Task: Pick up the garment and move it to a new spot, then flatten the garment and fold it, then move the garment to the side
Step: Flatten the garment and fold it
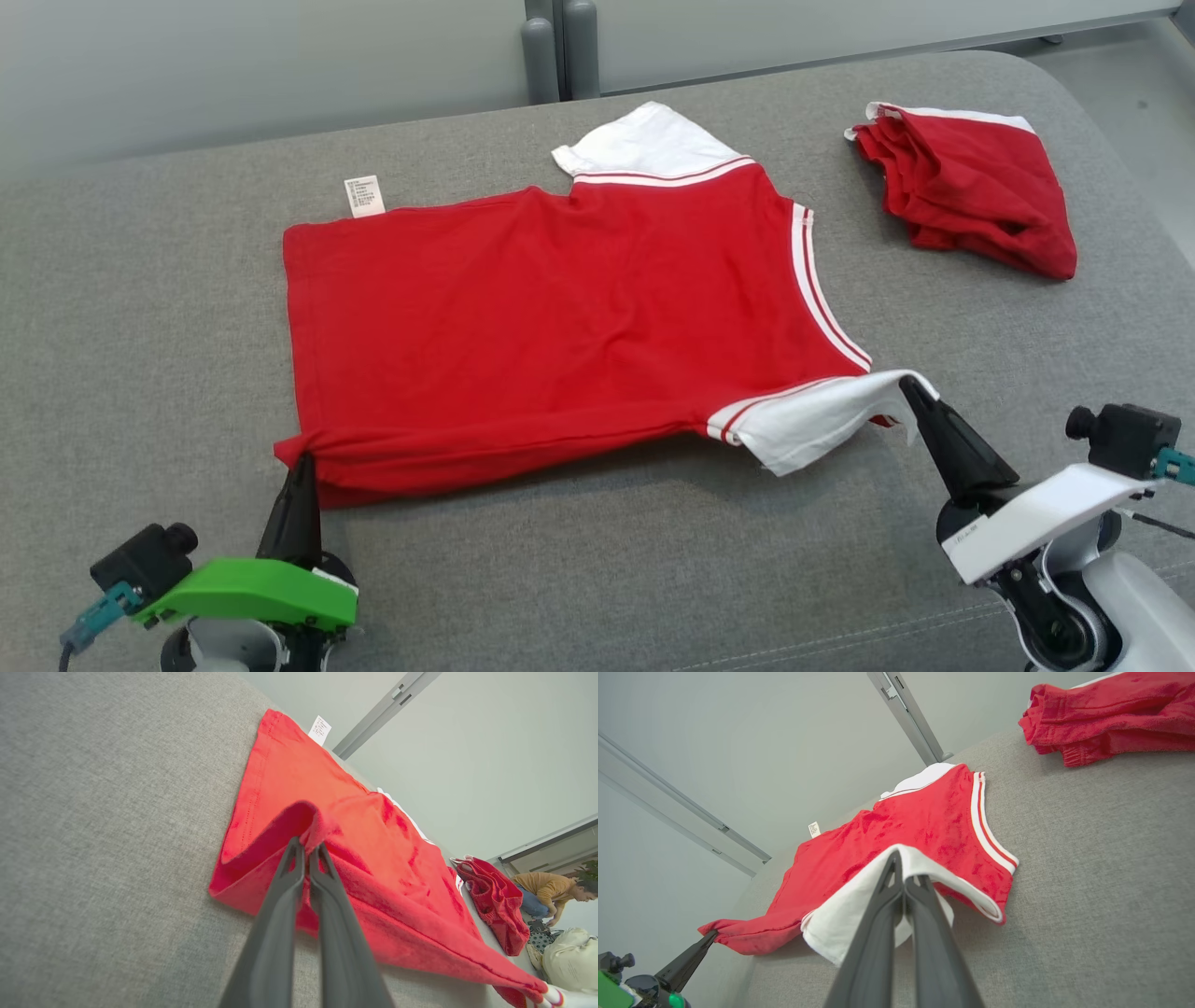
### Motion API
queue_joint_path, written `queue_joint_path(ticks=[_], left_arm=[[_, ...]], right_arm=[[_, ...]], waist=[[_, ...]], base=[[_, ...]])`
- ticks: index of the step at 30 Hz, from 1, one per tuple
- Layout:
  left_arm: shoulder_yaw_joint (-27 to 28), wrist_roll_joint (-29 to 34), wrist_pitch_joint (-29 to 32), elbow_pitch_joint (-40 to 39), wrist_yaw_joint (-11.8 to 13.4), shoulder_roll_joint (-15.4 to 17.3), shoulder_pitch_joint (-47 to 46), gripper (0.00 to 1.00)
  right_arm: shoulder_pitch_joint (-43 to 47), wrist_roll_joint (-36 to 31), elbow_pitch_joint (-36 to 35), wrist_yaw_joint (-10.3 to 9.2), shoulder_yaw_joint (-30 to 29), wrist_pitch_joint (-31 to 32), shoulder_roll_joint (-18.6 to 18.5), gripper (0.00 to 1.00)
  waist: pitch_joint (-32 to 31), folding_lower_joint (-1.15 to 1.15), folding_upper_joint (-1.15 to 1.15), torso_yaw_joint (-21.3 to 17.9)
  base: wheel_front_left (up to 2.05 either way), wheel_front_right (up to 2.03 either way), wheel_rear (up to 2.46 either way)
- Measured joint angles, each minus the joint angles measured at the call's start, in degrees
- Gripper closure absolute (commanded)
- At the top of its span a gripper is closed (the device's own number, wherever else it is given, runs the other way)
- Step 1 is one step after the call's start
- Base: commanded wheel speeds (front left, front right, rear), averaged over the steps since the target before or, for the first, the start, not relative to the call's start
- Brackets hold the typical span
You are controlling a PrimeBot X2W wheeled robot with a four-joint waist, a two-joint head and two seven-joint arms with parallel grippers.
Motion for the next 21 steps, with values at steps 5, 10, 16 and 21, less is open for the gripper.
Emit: queue_joint_path(ticks=[5,10,16,21], left_arm=[[-1.5,2.7,1.1,0.9,0.2,1.7,-4.0,1.0],[-3.4,4.9,4.0,4.2,1.6,2.4,-11.0,1.0],[-5.0,7.1,6.1,8.5,2.8,2.6,-18.1,1.0],[-6.0,8.8,7.2,12.4,3.4,2.3,-22.5,1.0]], right_arm=[[-5.7,1.3,2.1,0.0,-0.3,3.6,-0.5,1.0],[-14.3,2.3,7.5,-0.02,1.0,10.3,-0.5,1.0],[-23.7,0.7,12.9,-1.19,3.0,16.4,-0.4,1.0],[-30.0,-0.6,18.1,-2.65,3.7,19.6,-0.1,1.0]], waist=[[0.2,0.0,0.0,0.3],[1.8,0.0,0.0,1.3],[4.6,0.0,0.0,2.5],[7.2,0.0,0.0,3.5]], base=[[0.0,0.0,0.0],[0.0,0.0,0.0],[0.0,0.0,0.0],[0.0,0.0,0.0]])
